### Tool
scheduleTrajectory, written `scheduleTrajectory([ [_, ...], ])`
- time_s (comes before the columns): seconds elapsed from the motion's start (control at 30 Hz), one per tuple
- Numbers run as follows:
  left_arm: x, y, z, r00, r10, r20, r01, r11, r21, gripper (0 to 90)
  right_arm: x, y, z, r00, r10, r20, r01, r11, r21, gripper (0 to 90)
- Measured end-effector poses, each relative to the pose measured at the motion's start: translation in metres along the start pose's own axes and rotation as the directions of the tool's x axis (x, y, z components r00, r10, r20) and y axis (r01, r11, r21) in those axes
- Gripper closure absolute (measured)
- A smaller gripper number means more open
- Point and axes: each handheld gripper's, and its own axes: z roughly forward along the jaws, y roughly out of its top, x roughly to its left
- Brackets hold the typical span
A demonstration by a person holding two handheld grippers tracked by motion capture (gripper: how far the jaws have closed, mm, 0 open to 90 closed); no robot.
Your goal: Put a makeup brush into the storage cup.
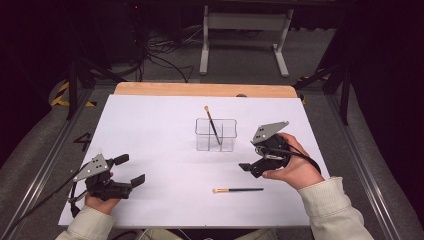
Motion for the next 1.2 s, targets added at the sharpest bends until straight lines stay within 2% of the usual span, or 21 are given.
scheduleTrajectory([
  [0.03,0.0,0.0,0.0,1.0,0.0,0.002,0.0,1.0,0.0,2.3,0.0,0.0,0.002,0.9999,-0.004,-0.013,0.005,1.0,0.027,16.3],
  [0.17,0.0,0.0,0.0,1.0,0.002,0.001,-0.002,1.0,0.005,2.3,0.001,-0.001,0.006,0.9994,-0.012,-0.033,0.014,0.998,0.06,16.4],
  [0.3,0.0,0.0,0.001,1.0,0.003,0.001,-0.003,1.0,0.006,2.2,0.004,-0.002,0.014,0.9981,-0.03,-0.054,0.037,0.992,0.123,16.5],
  [0.47,0.0,0.0,0.001,1.0,0.008,0.002,-0.008,0.9999,0.011,2.2,0.006,-0.003,0.02,0.9972,-0.033,-0.067,0.043,0.987,0.154,16.6],
  [0.77,0.0,0.0,0.002,1.0,0.006,0.005,-0.006,0.9999,0.012,2.3,0.01,-0.007,0.034,0.995,-0.045,-0.089,0.065,0.969,0.239,18.9],
  [0.93,0.0,0.0,0.001,1.0,0.009,0.003,-0.009,0.9999,0.009,2.2,0.012,-0.009,0.042,0.9926,-0.058,-0.107,0.085,0.96,0.268,19.7],
  [1.03,0.0,0.0,0.001,0.9999,0.01,0.003,-0.01,0.9999,0.009,2.2,0.014,-0.009,0.045,0.9907,-0.063,-0.121,0.095,0.955,0.282,23.6],
  [1.2,0.0,0.0,0.001,0.9999,0.012,0.001,-0.012,0.9999,0.008,2.2,0.016,-0.011,0.053,0.9903,-0.041,-0.133,0.081,0.946,0.314,26.0],
])
